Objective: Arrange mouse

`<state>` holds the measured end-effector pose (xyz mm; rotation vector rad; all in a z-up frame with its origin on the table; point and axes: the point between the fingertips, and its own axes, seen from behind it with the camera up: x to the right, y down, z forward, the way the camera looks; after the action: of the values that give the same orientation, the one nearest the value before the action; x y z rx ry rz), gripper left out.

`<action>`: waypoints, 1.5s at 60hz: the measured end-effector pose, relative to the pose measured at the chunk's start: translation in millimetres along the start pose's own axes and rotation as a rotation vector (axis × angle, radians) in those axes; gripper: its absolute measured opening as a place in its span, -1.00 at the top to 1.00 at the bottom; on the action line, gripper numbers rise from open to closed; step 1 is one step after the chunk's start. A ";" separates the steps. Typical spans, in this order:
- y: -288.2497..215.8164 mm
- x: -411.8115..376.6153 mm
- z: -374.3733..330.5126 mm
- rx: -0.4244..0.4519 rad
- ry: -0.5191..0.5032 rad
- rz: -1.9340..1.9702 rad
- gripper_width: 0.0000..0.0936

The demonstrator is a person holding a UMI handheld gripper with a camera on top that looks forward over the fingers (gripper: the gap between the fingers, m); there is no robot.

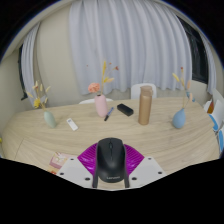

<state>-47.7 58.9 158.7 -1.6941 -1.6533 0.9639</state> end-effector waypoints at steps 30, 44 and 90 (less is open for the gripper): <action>168.3 -184.5 84.9 -0.218 -0.062 -0.134 0.25; 171.2 -192.2 79.1 -0.233 -0.094 -0.107 -0.89; 187.5 52.5 -198.0 -0.188 0.127 -0.055 -0.84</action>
<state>220.6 114.7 114.2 -1.7815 -1.7406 0.6787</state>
